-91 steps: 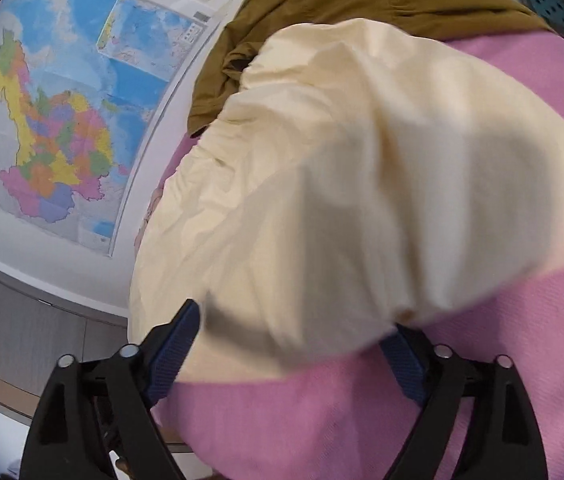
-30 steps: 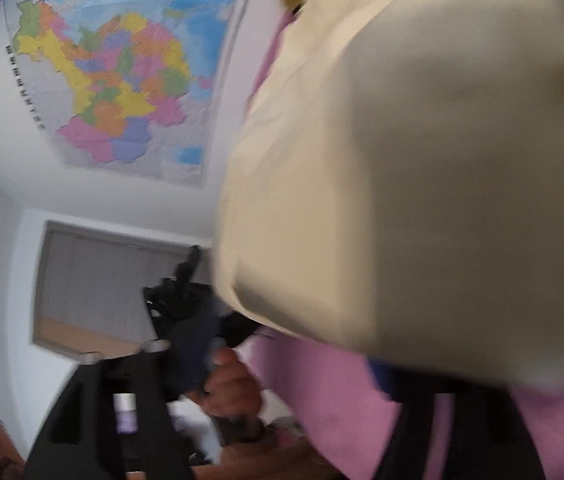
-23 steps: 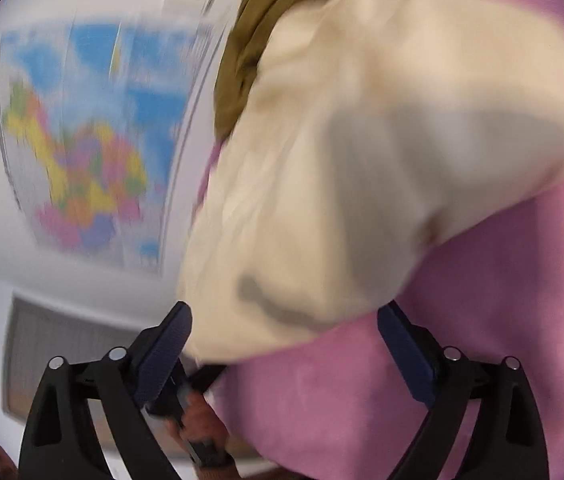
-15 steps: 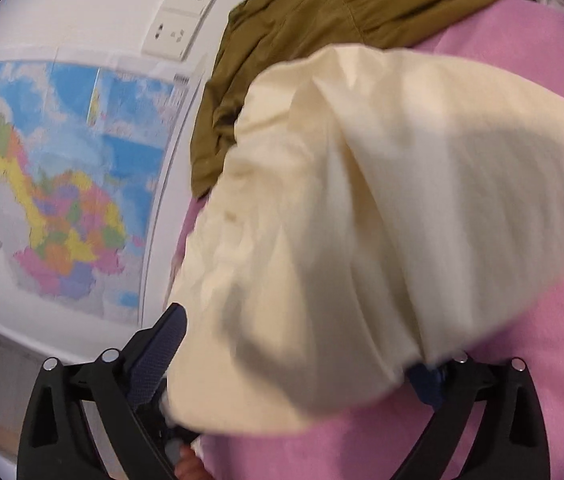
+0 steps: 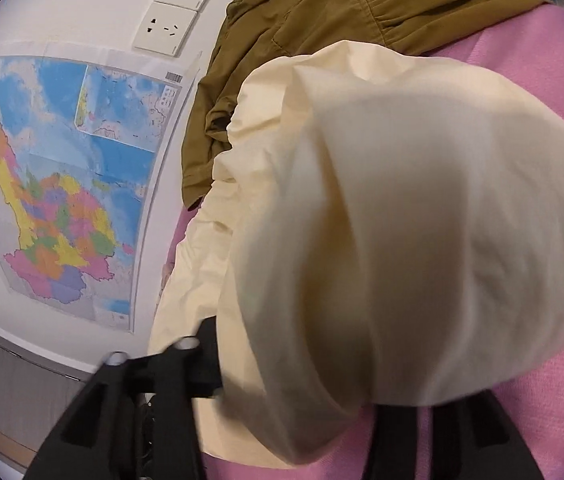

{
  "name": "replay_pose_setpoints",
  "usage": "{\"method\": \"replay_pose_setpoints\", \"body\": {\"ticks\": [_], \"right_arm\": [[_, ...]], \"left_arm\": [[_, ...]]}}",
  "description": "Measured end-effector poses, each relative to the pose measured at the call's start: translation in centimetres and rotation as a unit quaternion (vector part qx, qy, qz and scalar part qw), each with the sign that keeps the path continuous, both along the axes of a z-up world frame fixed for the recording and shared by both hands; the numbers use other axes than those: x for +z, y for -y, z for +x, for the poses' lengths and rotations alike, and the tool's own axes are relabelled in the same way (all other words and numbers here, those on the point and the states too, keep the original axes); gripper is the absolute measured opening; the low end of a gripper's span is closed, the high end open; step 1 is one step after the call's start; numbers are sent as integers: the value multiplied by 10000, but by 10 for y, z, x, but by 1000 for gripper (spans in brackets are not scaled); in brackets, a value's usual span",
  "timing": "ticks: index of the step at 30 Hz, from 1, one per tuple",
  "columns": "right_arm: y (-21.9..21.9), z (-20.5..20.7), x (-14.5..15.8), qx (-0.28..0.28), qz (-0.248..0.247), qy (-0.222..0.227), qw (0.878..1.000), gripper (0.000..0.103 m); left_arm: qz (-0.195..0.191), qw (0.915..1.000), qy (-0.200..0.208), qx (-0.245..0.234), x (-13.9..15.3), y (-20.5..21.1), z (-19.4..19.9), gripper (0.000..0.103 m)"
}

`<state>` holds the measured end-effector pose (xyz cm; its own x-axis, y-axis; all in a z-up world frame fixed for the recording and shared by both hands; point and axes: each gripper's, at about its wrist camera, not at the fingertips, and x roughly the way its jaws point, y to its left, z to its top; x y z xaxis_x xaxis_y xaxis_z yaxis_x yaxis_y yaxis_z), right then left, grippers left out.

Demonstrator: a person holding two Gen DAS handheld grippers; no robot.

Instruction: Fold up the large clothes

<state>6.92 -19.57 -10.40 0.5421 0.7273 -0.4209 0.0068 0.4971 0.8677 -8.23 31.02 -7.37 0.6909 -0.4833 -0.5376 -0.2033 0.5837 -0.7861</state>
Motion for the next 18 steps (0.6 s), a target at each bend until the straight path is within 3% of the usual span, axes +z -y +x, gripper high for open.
{"method": "replay_pose_setpoints", "body": {"ticks": [2,4,5,6,8,10,12,18], "right_arm": [[-3,3,2,-5,51,-15,10000,70],[-9,7,4,10,-64,-4,10000,69],[-12,9,3,50,-163,49,9998,49],[-14,11,0,126,-194,52,9997,42],[-15,12,0,261,-127,135,9995,26],[-17,9,11,359,-255,415,9982,20],[-24,2,34,486,-538,844,9938,18],[-36,-9,97,777,-710,1744,9790,15]], "left_arm": [[-27,10000,26,-30,3,4,5,89],[150,9998,9,-106,6,12,12,96],[268,9996,-3,-122,7,15,14,96],[404,9990,-5,-167,8,18,16,93],[656,9975,20,-252,13,21,18,77],[548,9980,79,-303,17,19,18,53],[568,9977,171,-335,26,18,16,42],[647,9954,560,-422,63,15,12,34]]}}
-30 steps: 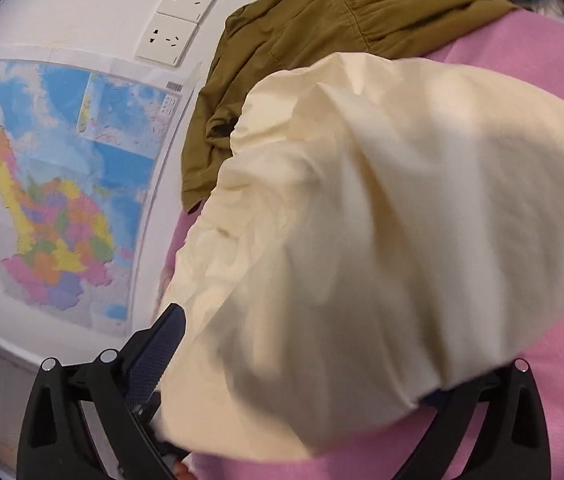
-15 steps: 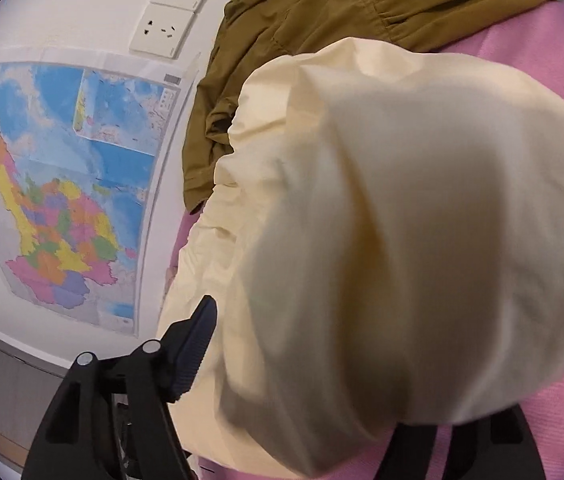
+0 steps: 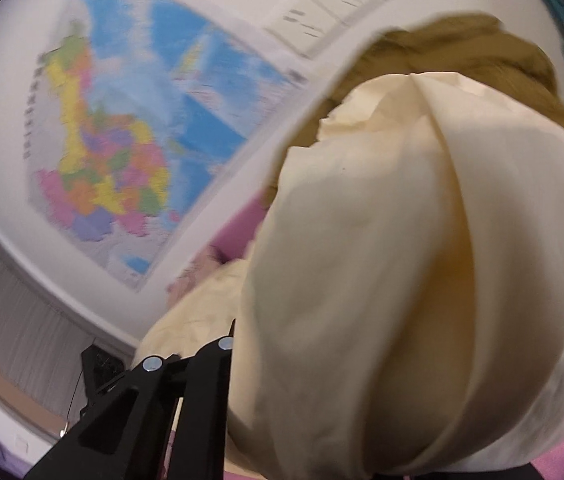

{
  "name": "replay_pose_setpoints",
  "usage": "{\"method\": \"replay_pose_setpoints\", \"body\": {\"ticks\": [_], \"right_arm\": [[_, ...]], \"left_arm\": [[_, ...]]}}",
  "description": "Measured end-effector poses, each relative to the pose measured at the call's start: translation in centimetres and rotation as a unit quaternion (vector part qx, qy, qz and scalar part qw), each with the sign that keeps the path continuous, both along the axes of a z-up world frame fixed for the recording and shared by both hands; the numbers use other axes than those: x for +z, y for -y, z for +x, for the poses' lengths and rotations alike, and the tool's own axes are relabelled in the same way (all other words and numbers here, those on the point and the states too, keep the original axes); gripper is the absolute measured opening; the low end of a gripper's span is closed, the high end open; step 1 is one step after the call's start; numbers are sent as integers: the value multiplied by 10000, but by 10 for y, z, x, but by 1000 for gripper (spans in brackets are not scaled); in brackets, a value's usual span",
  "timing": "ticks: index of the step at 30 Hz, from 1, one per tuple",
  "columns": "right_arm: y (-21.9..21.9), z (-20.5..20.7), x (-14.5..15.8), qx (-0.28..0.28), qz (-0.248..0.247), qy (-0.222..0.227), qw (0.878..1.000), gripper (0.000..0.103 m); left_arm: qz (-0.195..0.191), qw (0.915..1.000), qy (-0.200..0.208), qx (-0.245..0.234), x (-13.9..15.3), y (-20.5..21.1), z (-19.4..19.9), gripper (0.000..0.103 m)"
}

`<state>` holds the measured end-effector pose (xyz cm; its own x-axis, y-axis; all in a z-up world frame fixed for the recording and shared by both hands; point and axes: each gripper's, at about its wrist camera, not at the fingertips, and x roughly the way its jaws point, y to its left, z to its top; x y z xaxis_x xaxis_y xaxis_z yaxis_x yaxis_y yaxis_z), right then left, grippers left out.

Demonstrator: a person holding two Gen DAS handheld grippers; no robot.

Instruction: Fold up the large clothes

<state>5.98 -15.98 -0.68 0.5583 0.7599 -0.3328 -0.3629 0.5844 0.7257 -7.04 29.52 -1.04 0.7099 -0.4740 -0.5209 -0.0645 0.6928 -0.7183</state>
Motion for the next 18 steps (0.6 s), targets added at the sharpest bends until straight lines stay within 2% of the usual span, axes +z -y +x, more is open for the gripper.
{"method": "replay_pose_setpoints", "body": {"ticks": [4,7,11,14,18], "right_arm": [[-11,-3,46,165,-15,563,9983,14],[-23,-4,84,362,92,1029,9940,14],[-48,3,133,609,241,1622,9846,14],[-79,17,163,913,415,1925,9762,14],[-135,44,188,1273,658,2067,9678,14]], "left_arm": [[89,9990,443,-11,36,-2,-4,32],[212,9966,789,-47,69,-9,-9,32],[367,9918,1215,131,110,-34,-12,32],[628,9853,1536,409,143,-61,-14,33],[1092,9721,1816,1010,177,-112,-18,33]]}}
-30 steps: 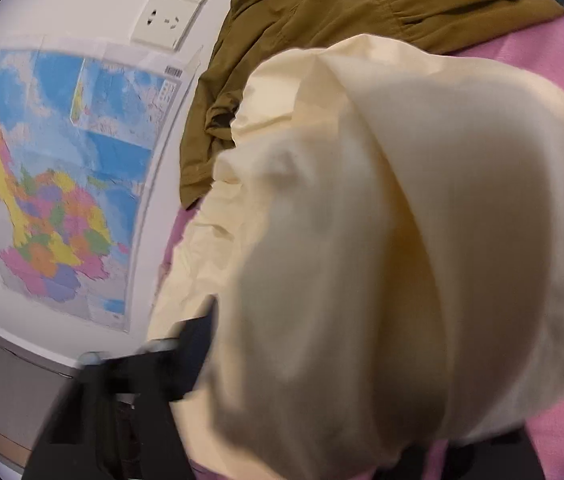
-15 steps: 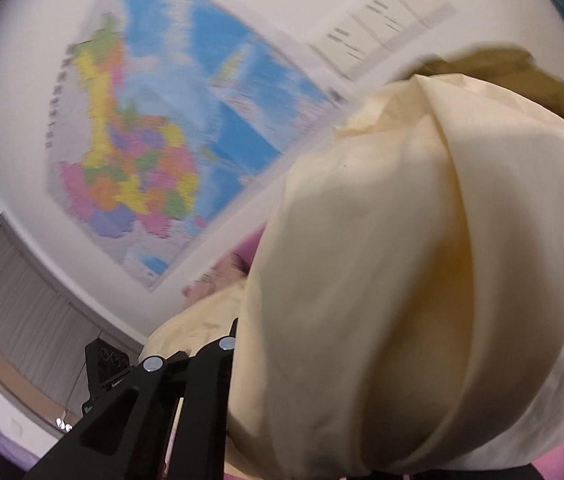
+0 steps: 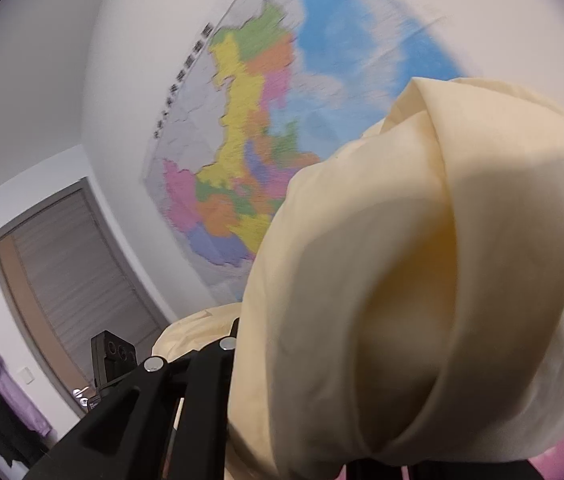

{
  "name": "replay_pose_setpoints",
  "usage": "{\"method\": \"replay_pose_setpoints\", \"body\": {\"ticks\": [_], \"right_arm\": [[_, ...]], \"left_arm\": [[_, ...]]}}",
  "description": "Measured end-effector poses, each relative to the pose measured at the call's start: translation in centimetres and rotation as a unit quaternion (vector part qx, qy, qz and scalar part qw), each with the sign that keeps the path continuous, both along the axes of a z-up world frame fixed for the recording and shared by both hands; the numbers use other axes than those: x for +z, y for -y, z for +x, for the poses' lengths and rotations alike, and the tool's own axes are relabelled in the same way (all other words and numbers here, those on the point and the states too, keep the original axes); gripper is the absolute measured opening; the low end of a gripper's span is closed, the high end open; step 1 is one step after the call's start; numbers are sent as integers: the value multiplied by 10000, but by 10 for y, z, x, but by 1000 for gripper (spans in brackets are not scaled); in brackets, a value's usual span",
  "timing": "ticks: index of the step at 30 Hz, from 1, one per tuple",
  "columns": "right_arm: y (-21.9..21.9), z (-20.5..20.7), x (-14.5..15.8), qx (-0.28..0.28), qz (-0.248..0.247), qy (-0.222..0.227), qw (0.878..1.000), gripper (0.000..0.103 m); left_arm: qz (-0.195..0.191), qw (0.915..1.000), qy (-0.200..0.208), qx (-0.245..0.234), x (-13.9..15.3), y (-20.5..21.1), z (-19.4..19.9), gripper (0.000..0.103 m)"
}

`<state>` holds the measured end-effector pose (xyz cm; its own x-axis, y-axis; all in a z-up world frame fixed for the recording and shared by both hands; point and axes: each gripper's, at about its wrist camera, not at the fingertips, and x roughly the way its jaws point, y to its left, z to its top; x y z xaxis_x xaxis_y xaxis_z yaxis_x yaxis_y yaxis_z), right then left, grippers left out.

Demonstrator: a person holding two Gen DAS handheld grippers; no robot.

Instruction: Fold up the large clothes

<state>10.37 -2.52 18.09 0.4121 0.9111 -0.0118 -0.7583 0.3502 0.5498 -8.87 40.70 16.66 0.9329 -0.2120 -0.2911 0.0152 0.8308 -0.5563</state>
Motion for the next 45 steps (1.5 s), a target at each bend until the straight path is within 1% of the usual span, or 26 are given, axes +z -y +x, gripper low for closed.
{"method": "replay_pose_setpoints", "body": {"ticks": [6,7,9,11,13,14,16,17,18,19,20,21,23,24,26,29,33,35,36,37,38,39,41,42,44,45], "right_arm": [[-113,40,15,672,11,56,9977,14],[-133,46,15,798,40,-22,9968,14],[-164,52,14,893,-26,44,9960,14],[-196,58,4,1094,-17,15,9940,14],[-227,56,-18,1154,-169,110,9931,14],[-237,58,-29,1270,-225,36,9916,14],[-268,63,-71,1516,-584,-318,9862,14],[-283,66,-97,1570,-874,-523,9823,14],[-297,71,-124,1666,-1146,-836,9758,15],[-310,77,-155,1803,-1439,-1268,9647,16],[-316,82,-180,1826,-1608,-1652,9558,18],[-315,85,-197,1863,-1575,-1913,9507,19],[-308,87,-211,1941,-1487,-2168,9451,29],[-304,87,-211,1923,-1506,-2236,9436,33],[-292,81,-206,1903,-1615,-2263,9415,50],[-270,72,-196,1927,-1755,-2150,9412,64],[-220,69,-197,1701,-1658,-2396,9414,69],[-195,70,-197,1507,-1583,-2456,9444,67],[-186,70,-195,1462,-1550,-2430,9463,61],[-181,69,-193,1473,-1573,-2357,9476,45],[-184,70,-189,1492,-1660,-2309,9470,33],[-185,67,-187,1480,-1811,-2230,9463,28],[-193,62,-186,1498,-2330,-2079,9381,25],[-195,58,-184,1546,-2587,-2013,9320,26],[-188,55,-172,1513,-2824,-1810,9298,35],[-187,49,-164,1442,-3012,-1610,9288,35]], "left_arm": [[173,9957,98,907,16,-86,5,33],[212,9939,92,1083,16,-102,6,33],[356,9892,81,1420,14,-132,8,33],[430,9857,110,1625,7,-162,11,33],[527,9801,98,1910,-11,-184,14,33],[570,9774,31,2035,-29,-197,16,33],[385,9739,-311,2217,-71,-224,24,34],[292,9706,-599,2313,-99,-238,28,34],[52,9646,-989,2446,-131,-252,32,34],[-98,9596,-1274,2508,-154,-261,35,34],[-284,9518,-1567,2620,-180,-271,35,34],[-562,9498,-1570,2649,-197,-280,29,35],[-840,9526,-1376,2579,-205,-287,18,37],[-810,9540,-1356,2548,-204,-288,16,38],[-606,9535,-1471,2559,-200,-288,17,39],[-402,9532,-1602,2531,-196,-287,18,41],[-456,9509,-1704,2543,-198,-286,15,45],[-265,9477,-1857,2583,-196,-280,23,48],[-154,9446,-1964,2625,-195,-277,24,50],[-87,9427,-2014,2658,-193,-276,26,52],[-14,9407,-2061,2694,-190,-273,25,53],[-1,9389,-2097,2729,-188,-271,25,55],[44,9331,-2157,2877,-179,-264,18,58],[210,9301,-2197,2937,-173,-257,14,64],[486,9252,-2180,3067,-165,-243,2,67],[730,9211,-2115,3185,-158,-232,-8,77]]}}
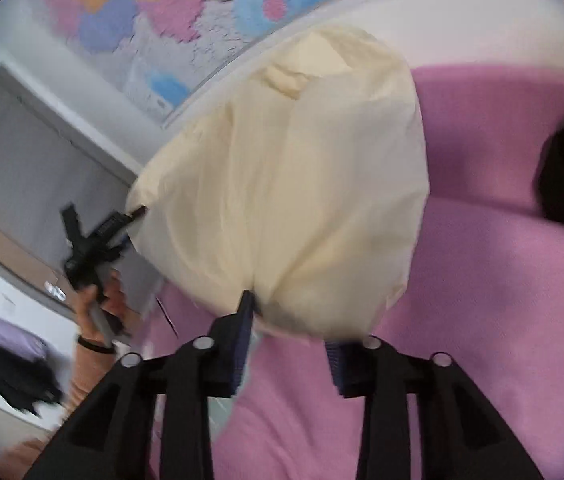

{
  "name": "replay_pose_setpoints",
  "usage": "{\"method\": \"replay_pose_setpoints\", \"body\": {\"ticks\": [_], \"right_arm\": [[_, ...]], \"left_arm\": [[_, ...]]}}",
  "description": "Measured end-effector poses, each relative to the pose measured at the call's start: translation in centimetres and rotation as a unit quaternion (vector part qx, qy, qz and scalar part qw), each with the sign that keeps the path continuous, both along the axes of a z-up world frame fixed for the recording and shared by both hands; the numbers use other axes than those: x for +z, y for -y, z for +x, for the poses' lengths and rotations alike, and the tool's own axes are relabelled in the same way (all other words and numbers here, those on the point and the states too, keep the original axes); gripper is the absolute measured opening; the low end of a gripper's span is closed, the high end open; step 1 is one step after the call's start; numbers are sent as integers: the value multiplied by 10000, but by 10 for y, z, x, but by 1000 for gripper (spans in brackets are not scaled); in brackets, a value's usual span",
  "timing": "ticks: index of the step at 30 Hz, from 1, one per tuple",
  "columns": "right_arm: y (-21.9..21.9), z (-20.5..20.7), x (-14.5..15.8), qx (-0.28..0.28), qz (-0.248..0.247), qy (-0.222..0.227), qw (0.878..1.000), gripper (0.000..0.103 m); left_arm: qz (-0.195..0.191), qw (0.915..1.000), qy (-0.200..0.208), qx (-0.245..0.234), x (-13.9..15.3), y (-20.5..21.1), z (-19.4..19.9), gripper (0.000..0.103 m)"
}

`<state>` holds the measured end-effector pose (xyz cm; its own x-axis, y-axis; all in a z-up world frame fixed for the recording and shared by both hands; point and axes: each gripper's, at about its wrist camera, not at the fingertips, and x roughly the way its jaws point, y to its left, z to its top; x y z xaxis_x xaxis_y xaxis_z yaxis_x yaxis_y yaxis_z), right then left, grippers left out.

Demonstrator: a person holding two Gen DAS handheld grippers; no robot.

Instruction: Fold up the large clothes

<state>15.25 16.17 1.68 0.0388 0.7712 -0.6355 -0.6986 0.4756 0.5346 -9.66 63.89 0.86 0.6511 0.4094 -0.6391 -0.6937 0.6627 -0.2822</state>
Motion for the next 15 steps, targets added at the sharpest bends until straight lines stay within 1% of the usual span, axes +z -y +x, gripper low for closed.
{"method": "replay_pose_setpoints", "body": {"ticks": [1,2,3,4,6,7,8,9,10,11,12,13,14,15], "right_arm": [[7,-9,11,-9,-173,419,9990,35],[10,-10,18,27,-172,633,9978,35],[15,-17,28,53,-168,964,9952,35],[8,-16,39,16,-185,1225,9923,35],[4,-25,59,-141,-128,1874,9821,35],[5,-25,61,-229,-46,1997,9796,36],[1,-23,66,-232,97,2068,9781,37],[-5,-17,66,-228,117,2129,9767,38],[-16,-10,64,-414,-40,2306,9721,38],[-31,-5,61,-427,-159,2316,9717,39],[-42,2,51,-320,-285,2169,9753,39],[-49,4,38,-322,-392,2076,9769,38],[-55,12,25,-367,-521,1959,9786,40],[-60,18,11,-311,-665,1760,9816,40]], "left_arm": [[246,9996,-14,119,5,8,-9,91],[479,9986,29,243,11,16,-18,93],[662,9974,176,236,18,28,-30,93],[724,9970,230,119,21,36,-33,93],[936,9944,239,-435,27,62,-30,93],[998,9924,247,-674,28,72,-26,93],[1032,9898,253,-948,27,83,-19,93],[1073,9883,181,-1067,24,92,-10,93],[1078,9875,101,-1144,20,96,-1,93],[1041,9866,27,-1256,15,100,7,93],[992,9863,-95,-1312,7,104,17,93],[995,9862,-166,-1311,-2,106,23,93],[1006,9855,-251,-1346,-12,108,28,93],[1015,9858,-352,-1293,-21,108,33,95]]}}
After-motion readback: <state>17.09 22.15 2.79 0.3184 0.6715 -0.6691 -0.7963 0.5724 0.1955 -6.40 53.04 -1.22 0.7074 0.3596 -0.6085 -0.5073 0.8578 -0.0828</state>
